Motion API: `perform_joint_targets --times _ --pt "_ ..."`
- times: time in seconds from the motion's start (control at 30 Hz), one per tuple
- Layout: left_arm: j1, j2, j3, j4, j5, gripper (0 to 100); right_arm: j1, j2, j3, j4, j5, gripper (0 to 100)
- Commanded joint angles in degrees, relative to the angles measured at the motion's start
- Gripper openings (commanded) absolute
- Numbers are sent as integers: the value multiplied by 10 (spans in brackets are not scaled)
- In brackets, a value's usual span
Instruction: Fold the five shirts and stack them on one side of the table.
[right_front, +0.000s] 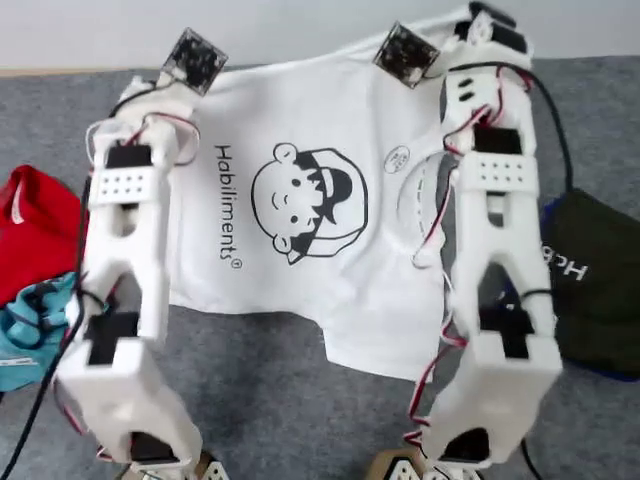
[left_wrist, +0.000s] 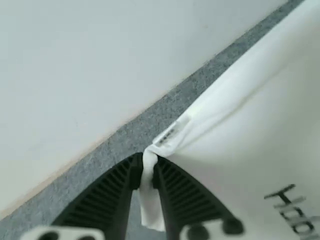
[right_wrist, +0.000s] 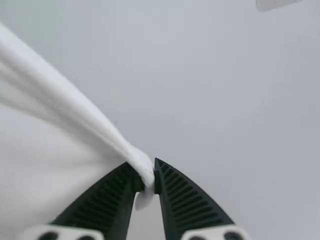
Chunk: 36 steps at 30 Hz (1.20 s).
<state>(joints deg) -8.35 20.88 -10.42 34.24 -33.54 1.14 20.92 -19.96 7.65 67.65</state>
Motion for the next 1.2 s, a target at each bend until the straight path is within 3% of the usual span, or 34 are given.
perform_joint_targets --times 0.0,0.13,0.27,0.5,0.7,0.9,1.17 --pt "-4 61 -150 54 3 6 0 33 -101 -14 30 11" --pt "-4 125 -267 185 2 6 0 47 -114 -8 30 11" --pt "-4 167 -352 311 0 6 -1 39 -118 84 30 11" --pt "-4 197 -438 512 -3 6 -2 -27 -116 342 28 11" --pt "-4 198 -444 663 -94 6 -2 -72 -116 550 28 11" --pt "-33 196 -419 664 -116 6 -10 -102 -116 718 17 11" --pt "-36 193 -424 664 -118 6 -9 -141 -117 786 4 11"
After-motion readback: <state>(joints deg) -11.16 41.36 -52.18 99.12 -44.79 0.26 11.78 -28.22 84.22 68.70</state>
